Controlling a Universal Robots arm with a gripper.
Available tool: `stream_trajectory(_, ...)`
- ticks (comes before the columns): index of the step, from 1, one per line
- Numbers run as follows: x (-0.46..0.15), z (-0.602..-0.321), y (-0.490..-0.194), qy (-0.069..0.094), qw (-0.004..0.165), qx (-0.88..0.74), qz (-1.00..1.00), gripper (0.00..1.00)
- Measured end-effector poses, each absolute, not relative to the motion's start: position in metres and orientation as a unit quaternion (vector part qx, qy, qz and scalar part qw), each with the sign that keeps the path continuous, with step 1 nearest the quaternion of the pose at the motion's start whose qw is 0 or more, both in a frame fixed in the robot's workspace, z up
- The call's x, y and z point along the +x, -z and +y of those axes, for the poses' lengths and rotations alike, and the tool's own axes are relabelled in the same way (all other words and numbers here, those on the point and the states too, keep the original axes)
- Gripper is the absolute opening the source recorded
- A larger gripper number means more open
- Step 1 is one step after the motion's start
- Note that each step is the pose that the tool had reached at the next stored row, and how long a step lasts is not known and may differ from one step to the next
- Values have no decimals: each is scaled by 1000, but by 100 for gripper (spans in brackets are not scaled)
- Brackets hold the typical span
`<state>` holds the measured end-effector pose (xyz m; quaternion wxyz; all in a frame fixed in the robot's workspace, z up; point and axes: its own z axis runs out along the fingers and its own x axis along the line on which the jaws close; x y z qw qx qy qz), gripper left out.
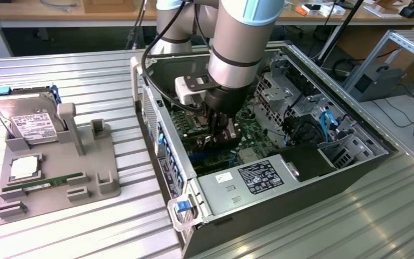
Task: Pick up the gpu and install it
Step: 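Insert the gpu into the slot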
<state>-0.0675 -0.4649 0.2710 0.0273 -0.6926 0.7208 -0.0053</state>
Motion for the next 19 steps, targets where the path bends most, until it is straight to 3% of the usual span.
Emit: stream_trajectory(19,-74,-462,-265,5,27,-693,721,27)
